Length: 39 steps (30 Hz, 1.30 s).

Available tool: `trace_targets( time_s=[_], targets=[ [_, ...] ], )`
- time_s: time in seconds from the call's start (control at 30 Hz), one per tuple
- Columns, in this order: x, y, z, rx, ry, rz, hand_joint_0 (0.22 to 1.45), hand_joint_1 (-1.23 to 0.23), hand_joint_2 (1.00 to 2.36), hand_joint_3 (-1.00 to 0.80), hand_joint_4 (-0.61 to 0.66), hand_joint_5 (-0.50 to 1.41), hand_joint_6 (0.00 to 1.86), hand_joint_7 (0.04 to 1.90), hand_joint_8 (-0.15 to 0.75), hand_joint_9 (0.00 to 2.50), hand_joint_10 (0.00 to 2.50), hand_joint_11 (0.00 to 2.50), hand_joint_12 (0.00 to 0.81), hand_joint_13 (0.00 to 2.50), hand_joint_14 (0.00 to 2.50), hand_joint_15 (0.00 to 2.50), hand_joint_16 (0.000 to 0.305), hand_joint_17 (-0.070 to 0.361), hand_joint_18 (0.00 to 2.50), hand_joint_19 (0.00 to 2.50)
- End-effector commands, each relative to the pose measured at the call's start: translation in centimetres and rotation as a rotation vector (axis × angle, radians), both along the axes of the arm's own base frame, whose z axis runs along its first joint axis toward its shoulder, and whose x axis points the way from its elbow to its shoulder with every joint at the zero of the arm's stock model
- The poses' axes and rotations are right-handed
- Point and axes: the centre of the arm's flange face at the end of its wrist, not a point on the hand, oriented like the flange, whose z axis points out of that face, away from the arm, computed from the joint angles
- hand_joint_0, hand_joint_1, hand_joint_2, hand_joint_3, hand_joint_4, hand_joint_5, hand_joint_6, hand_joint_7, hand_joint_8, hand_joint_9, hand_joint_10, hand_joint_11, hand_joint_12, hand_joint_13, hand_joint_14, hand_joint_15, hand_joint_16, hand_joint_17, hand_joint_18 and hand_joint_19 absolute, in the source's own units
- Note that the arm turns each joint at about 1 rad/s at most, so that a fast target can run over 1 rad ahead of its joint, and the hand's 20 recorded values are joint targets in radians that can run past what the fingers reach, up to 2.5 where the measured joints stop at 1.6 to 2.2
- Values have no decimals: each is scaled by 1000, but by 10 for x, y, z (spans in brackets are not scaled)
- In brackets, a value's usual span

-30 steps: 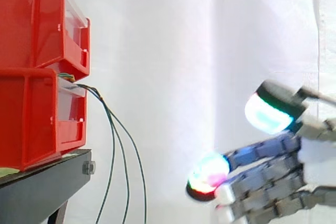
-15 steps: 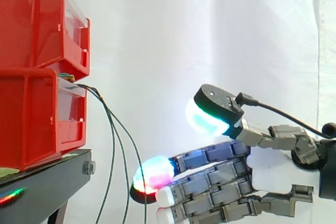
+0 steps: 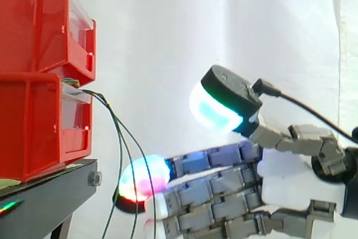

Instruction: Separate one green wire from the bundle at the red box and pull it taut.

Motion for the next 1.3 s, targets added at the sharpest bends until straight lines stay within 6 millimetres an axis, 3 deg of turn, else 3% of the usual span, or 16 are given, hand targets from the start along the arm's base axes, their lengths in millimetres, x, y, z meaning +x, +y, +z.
trace_targets(
  time_s=[0.0, 0.63, 0.7, 0.77, 0.87, 1.27],
  targets=[
    [6, 5, -11, 33, -8, 9, 508, -617, 1000, -500, 314, -182, 502, 806, 374, 803, 8, 318, 415, 692, 9, 275, 48, 108, 536, 268],
    [13, 19, -2, -3, -76, 17, 514, -620, 1000, -500, 344, -165, 503, 861, 377, 836, 8, 331, 417, 710, 9, 286, 49, 111, 565, 299],
    [16, 21, -14, -5, -65, 17, 515, -619, 1000, -500, 346, -165, 503, 862, 376, 835, 8, 331, 416, 711, 9, 283, 49, 111, 565, 299],
    [17, 19, -30, 7, -53, 17, 515, -619, 1000, -500, 344, -164, 503, 861, 377, 839, 10, 331, 417, 713, 9, 283, 49, 111, 568, 302],
    [17, 13, -34, 37, -51, 17, 515, -619, 1000, -500, 346, -164, 503, 863, 377, 843, 8, 336, 416, 717, 9, 284, 49, 111, 569, 302],
    [25, 3, -20, 30, -69, 7, 569, -689, 1000, -500, 371, -147, 503, 919, 369, 867, 11, 348, 399, 744, 10, 298, 49, 110, 624, 347]
  ],
)
